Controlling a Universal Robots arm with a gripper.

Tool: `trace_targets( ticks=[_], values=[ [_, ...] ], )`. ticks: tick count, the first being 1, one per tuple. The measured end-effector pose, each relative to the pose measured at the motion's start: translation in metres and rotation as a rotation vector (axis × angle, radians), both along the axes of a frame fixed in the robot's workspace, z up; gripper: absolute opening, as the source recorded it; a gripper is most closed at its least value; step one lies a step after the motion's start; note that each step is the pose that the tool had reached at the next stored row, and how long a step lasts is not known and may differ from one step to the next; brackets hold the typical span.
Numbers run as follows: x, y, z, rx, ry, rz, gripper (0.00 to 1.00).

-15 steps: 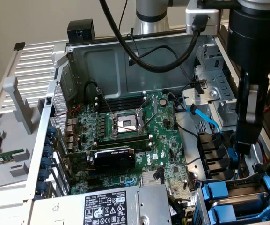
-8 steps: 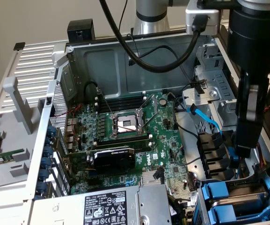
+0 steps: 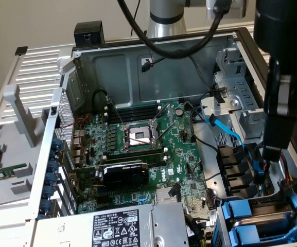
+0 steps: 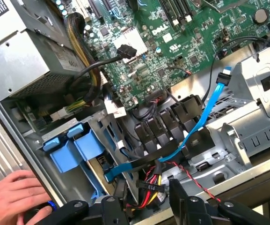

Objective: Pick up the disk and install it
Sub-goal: 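Insert the first disk wire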

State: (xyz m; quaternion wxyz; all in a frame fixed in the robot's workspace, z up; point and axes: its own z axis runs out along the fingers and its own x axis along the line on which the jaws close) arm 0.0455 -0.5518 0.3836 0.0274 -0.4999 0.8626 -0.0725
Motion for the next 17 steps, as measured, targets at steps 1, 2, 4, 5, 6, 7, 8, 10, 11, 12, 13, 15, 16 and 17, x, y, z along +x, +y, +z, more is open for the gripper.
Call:
trace_targets(
  ticks=[1, 2, 4, 5, 6, 7, 8, 10, 11, 12, 13, 15, 16, 17],
  values=[
    [0.0, -0.0015, 0.0042, 0.0002, -0.0001, 0.0, 0.49],
    [0.0, -0.0039, 0.008, 0.0, -0.0001, 0.0, 0.49],
    [0.0, -0.0098, 0.0129, 0.0002, 0.0, 0.0, 0.49],
    [0.0, -0.013, 0.015, 0.0002, 0.0, 0.0, 0.49],
    [0.0, -0.0163, 0.0164, 0.0014, 0.0, 0.0, 0.49],
    [0.0, -0.0186, 0.0169, 0.0051, 0.0, 0.0, 0.49],
    [0.0, -0.0205, 0.0168, 0.0108, 0.0, 0.0, 0.49],
    [0.0, -0.0211, 0.0168, 0.0128, -0.0001, 0.0, 0.49],
    [0.0, -0.0211, 0.0167, 0.0132, 0.0, 0.0, 0.49],
    [0.0, -0.0211, 0.0168, 0.0133, -0.0001, 0.0, 0.49],
    [0.0, -0.0211, 0.0168, 0.0139, 0.0, 0.0, 0.49],
    [0.0, -0.0211, 0.0168, 0.0151, 0.0, 0.0, 0.49],
    [0.0, -0.0211, 0.0168, 0.0152, 0.0, 0.0, 0.49],
    [0.0, -0.0212, 0.0168, 0.0155, 0.0, 0.0, 0.49]
  ],
)
